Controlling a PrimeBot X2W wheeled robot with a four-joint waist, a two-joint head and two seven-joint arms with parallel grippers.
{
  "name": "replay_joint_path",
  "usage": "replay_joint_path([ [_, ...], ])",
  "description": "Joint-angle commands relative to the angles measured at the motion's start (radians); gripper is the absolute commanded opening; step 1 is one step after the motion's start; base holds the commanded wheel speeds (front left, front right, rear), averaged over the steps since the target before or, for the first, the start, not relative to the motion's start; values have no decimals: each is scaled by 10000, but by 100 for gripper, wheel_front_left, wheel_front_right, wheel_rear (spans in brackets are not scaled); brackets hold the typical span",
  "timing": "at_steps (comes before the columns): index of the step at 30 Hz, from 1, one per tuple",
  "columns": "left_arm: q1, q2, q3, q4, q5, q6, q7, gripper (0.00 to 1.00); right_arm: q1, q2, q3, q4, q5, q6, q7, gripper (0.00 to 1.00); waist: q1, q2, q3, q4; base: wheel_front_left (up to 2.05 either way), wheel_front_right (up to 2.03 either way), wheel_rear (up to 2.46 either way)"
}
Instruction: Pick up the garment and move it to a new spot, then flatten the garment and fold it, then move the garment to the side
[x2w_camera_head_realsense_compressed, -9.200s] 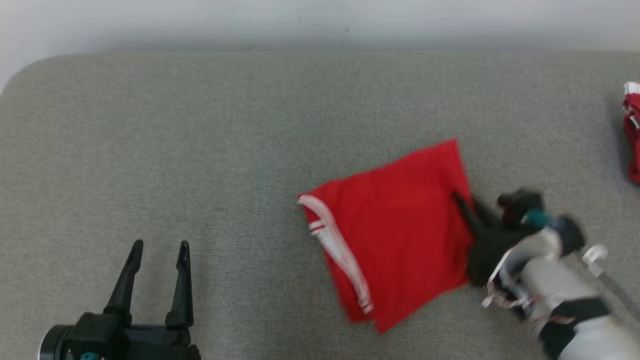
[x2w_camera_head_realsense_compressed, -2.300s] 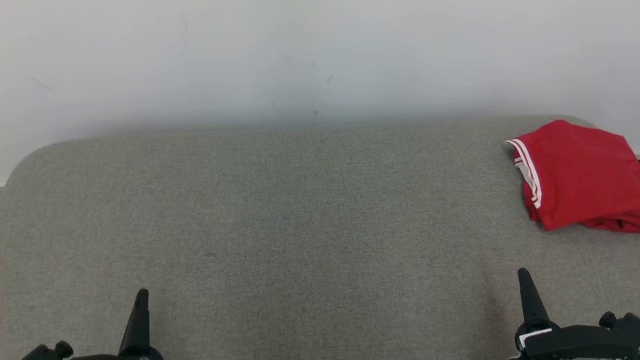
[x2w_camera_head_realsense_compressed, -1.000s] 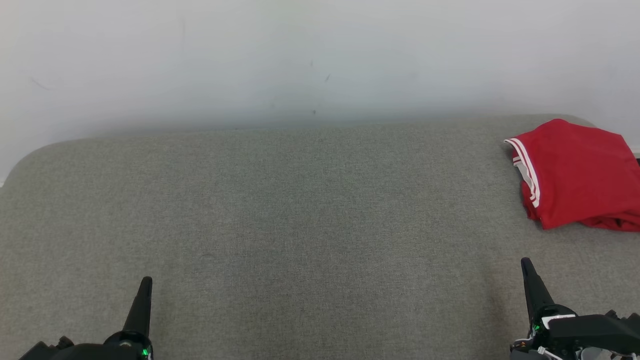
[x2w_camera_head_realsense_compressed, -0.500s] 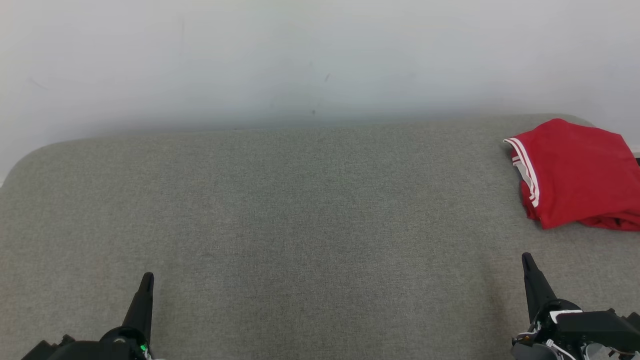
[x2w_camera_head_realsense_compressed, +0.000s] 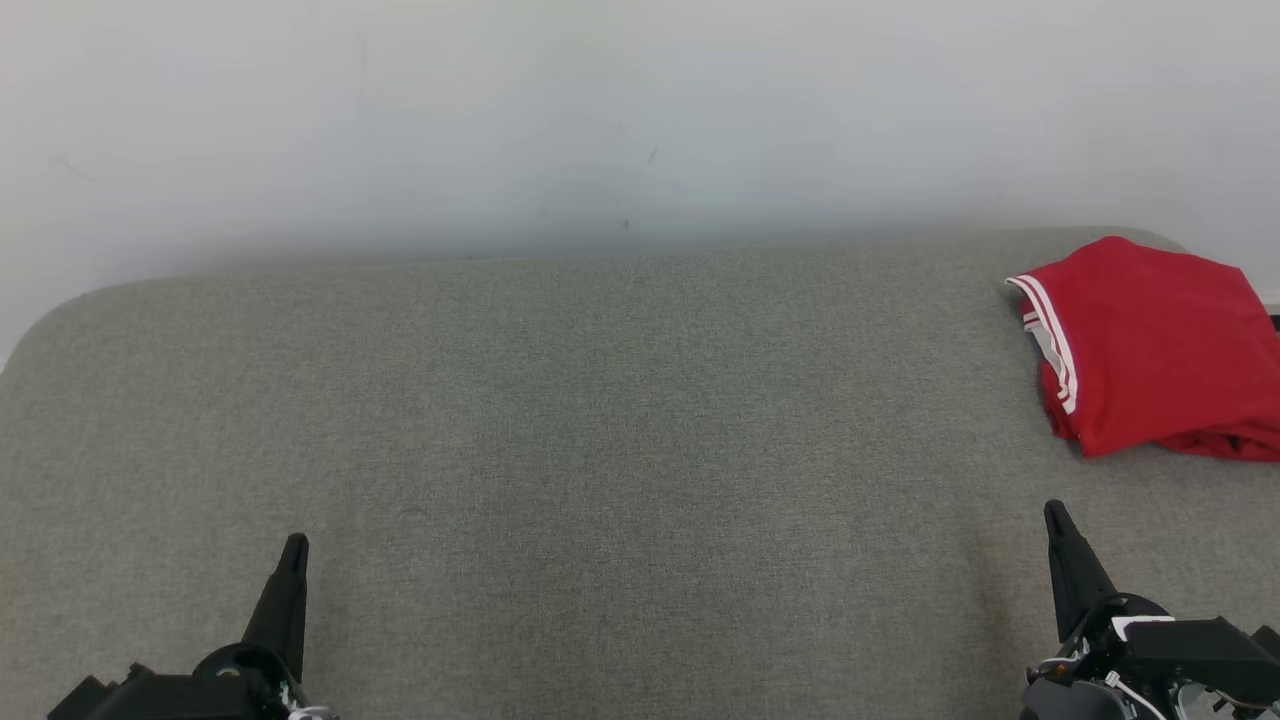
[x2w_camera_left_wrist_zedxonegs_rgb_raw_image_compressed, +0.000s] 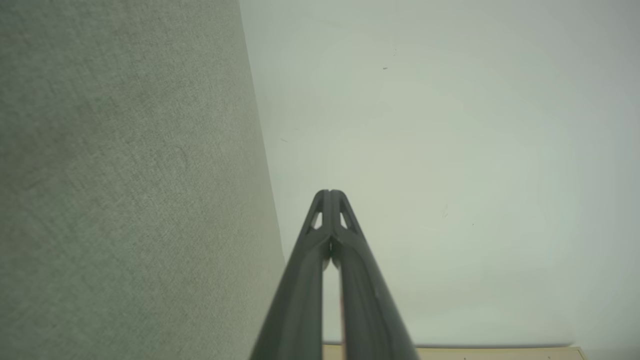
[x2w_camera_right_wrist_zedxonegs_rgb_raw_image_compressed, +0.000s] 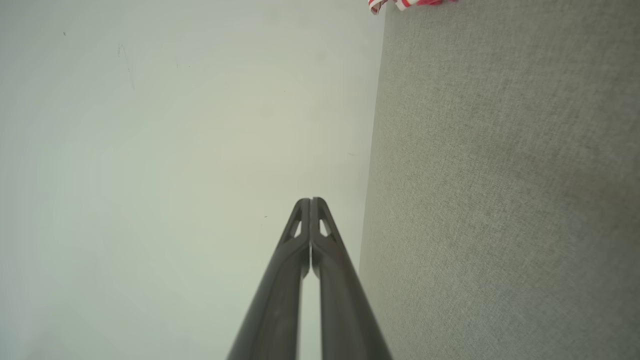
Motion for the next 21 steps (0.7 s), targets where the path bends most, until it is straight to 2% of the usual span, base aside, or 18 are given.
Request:
replay_joint_path([
  [1, -67, 55, 36, 27, -39, -24, 49, 0, -79, 32, -22, 11, 34, -21, 22, 0, 0, -1, 0, 0, 0, 0, 0],
  [21, -66, 54, 32, 24, -41, -24, 47, 0, -83, 55, -55, 13, -12, -21, 46, 0, 0, -1, 0, 0, 0, 0, 0],
])
